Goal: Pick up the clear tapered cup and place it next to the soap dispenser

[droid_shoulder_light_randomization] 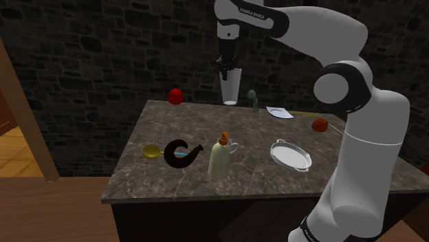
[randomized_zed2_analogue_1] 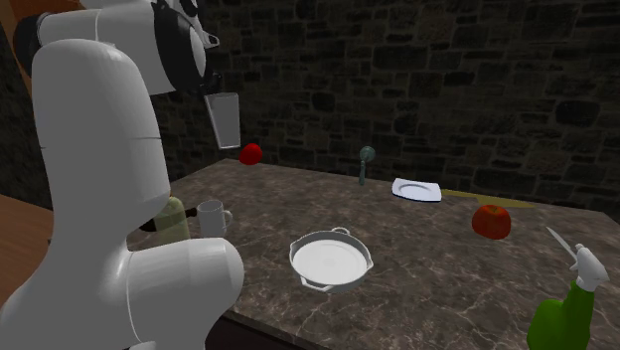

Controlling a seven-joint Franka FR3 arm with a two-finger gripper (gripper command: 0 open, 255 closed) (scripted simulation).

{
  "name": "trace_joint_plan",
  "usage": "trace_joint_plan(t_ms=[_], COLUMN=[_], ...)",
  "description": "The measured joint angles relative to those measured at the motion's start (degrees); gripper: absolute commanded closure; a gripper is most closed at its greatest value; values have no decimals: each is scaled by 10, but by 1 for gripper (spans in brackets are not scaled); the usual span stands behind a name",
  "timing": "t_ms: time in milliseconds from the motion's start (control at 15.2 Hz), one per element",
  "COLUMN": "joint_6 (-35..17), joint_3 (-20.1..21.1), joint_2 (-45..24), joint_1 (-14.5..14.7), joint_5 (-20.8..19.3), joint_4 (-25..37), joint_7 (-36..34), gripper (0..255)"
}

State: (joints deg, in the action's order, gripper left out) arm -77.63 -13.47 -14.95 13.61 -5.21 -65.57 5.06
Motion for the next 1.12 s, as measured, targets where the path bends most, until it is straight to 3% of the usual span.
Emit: trace_joint_plan(t_ms=[1122], joint_6=[-152], joint_3=[3], joint_2=[53], joint_1=[10], joint_5=[-11], joint_4=[-205], joint_7=[-25], gripper=[255])
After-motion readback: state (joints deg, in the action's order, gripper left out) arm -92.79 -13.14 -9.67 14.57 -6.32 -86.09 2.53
